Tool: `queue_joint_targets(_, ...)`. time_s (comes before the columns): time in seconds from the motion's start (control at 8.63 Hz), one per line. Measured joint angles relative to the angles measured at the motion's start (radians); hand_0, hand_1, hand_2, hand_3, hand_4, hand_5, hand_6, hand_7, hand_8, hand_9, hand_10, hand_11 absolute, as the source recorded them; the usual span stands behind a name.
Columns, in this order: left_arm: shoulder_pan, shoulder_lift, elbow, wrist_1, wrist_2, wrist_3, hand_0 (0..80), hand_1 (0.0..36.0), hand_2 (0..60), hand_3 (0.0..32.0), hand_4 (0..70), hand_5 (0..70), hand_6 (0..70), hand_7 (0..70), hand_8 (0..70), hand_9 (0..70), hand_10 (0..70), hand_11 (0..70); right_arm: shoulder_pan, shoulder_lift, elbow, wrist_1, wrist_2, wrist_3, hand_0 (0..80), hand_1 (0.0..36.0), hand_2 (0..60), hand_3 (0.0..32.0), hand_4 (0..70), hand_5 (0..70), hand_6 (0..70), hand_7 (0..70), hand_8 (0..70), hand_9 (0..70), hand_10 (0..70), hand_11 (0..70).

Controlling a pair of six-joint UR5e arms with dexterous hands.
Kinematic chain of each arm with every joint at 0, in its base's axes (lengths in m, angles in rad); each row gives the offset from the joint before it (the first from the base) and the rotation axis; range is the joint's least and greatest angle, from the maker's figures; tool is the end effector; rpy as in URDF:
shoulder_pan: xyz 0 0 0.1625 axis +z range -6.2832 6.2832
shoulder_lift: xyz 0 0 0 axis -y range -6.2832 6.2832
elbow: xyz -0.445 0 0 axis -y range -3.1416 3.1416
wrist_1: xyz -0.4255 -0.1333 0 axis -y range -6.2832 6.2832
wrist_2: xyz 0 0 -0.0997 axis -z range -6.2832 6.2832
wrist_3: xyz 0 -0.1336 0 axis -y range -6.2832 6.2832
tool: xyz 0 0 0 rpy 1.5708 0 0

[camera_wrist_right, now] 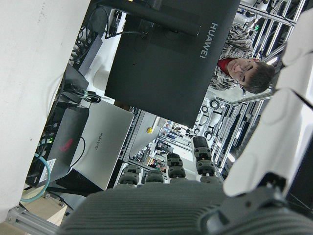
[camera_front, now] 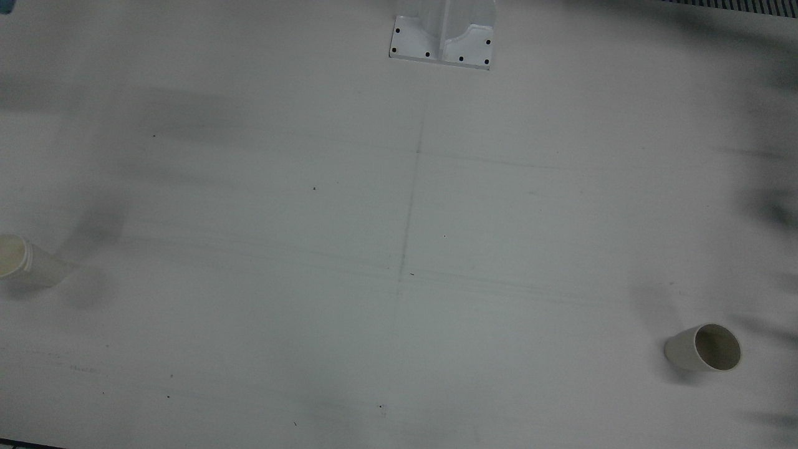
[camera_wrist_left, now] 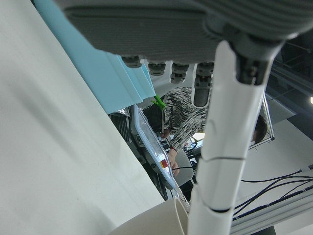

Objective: Pour water
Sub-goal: 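Move the left hand to the beige paper cup and close around it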

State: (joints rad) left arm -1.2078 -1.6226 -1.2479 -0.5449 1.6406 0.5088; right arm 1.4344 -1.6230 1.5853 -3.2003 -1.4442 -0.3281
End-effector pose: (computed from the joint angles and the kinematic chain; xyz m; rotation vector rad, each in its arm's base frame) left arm 0.0930 -0.5940 0.7808 0.0992 2.1340 -1.4356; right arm 0.0775 -0.5398 0.7349 0.3222 -1.9287 2.1192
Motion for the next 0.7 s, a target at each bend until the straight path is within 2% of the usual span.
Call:
queue_joint_targets(0.23, 0.075, -0.014, 0.021, -0.011, -0.081, -0.027, 79.3, 26.9, 0.0, 0.0, 5.8, 24.6, 2.5, 13.2, 2.9, 1.2, 2.8, 7.4, -0.022, 0.002, -0.002, 0.001, 0.003, -0.013, 46.0, 11.8, 8.2, 0.0, 6.7, 18.0, 4.3, 11.1, 1.6, 1.6, 3.2, 5.7)
queue_joint_targets(0.35, 0.118, -0.017, 0.024, -0.014, -0.133, -0.050, 78.6, 25.8, 0.0, 0.0, 6.1, 26.7, 2.2, 13.1, 3.1, 1.2, 2.6, 7.0, -0.028, 0.003, -0.003, 0.001, 0.004, -0.018, 45.9, 11.8, 7.7, 0.0, 6.1, 17.6, 3.9, 10.7, 1.6, 1.5, 3.1, 5.6)
queue_joint_targets(0.46, 0.169, -0.019, 0.026, -0.021, -0.188, -0.067, 74.2, 25.1, 0.0, 0.0, 5.7, 28.0, 1.8, 12.6, 3.3, 1.1, 1.6, 5.5, -0.032, 0.003, -0.009, 0.002, 0.004, -0.022, 45.9, 11.8, 7.4, 0.0, 6.3, 17.4, 3.8, 10.5, 1.6, 1.5, 2.8, 5.1)
queue_joint_targets(0.7, 0.236, -0.030, 0.029, -0.026, -0.251, -0.082, 69.2, 25.1, 0.0, 0.0, 5.1, 30.9, 2.1, 13.0, 3.6, 1.2, 0.8, 4.1, -0.034, 0.003, -0.020, 0.002, 0.004, -0.025, 46.1, 11.8, 7.8, 0.0, 6.8, 17.8, 4.0, 10.8, 1.7, 1.7, 2.6, 4.8)
